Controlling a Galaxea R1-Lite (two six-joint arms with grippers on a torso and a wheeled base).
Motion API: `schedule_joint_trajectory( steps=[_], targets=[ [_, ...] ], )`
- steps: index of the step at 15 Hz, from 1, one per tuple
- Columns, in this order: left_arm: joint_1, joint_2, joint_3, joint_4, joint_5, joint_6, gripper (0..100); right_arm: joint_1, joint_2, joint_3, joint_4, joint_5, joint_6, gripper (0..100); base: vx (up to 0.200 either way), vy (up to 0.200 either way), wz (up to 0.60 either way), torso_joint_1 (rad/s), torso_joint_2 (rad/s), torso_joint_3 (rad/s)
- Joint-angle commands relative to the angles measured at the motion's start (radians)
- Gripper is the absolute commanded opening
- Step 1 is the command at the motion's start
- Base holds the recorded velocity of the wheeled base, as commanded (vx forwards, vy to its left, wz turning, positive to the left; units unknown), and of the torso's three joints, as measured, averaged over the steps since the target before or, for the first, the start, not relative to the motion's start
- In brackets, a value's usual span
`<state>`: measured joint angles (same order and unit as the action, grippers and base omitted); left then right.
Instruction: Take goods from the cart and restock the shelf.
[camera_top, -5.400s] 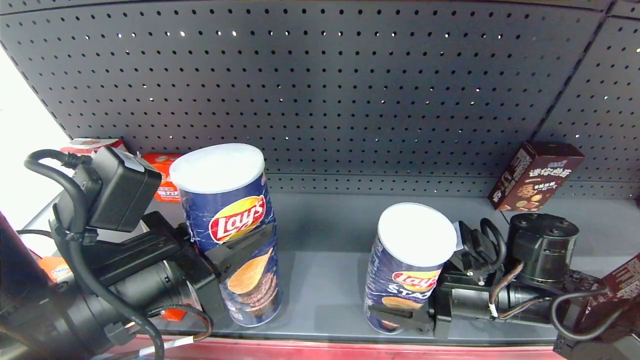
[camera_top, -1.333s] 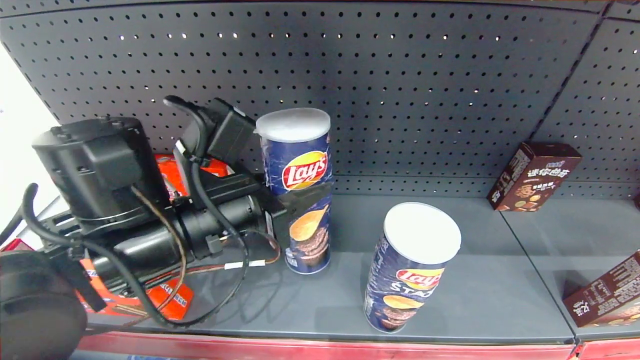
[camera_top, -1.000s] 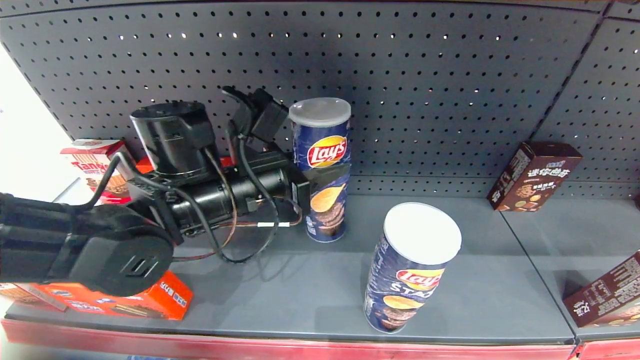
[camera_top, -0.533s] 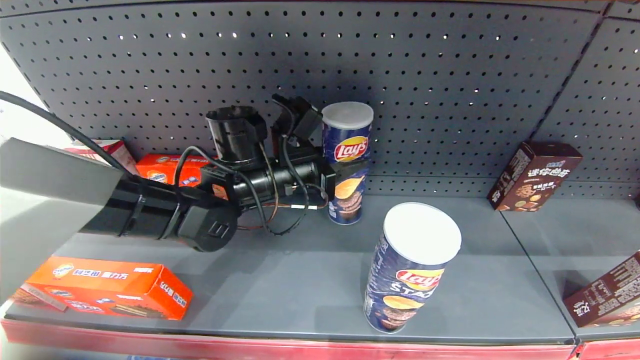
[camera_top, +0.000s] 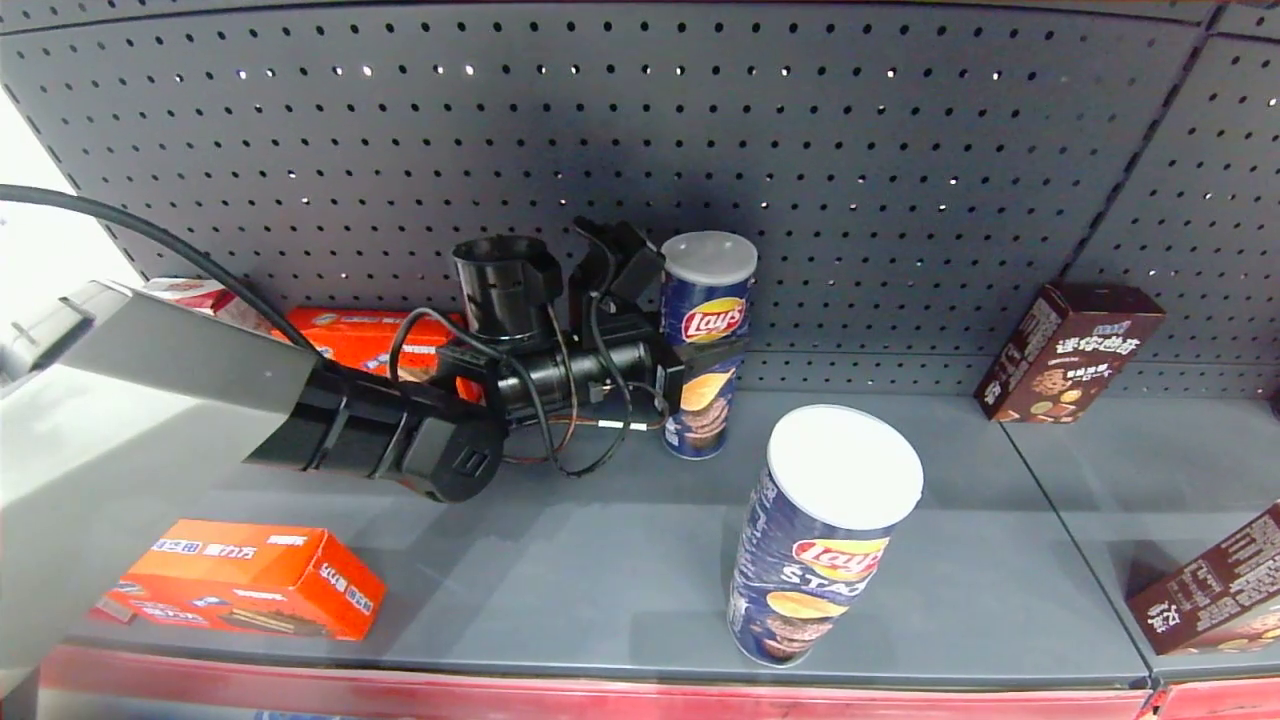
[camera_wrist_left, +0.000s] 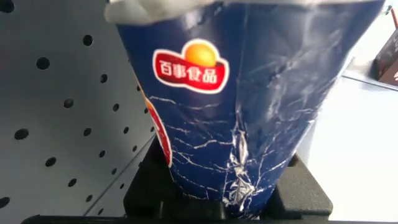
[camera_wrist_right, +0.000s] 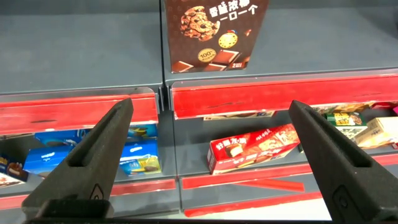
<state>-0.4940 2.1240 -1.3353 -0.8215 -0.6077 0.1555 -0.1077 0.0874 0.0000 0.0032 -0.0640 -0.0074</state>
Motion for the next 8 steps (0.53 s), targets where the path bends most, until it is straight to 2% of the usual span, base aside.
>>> schedule_joint_trajectory(
  steps=[1,8],
  targets=[
    [0.0,0.001,0.001,-0.002,0.0,-0.001,0,0.0,0.003,0.0,0.0,0.0,0.0,100,0.0,0.0,0.0,0.0,0.0,0.0],
    [-0.017,0.008,0.016,-0.008,0.005,0.004,0,0.0,0.003,0.0,0.0,0.0,0.0,100,0.0,0.0,0.0,0.0,0.0,0.0]
  ],
)
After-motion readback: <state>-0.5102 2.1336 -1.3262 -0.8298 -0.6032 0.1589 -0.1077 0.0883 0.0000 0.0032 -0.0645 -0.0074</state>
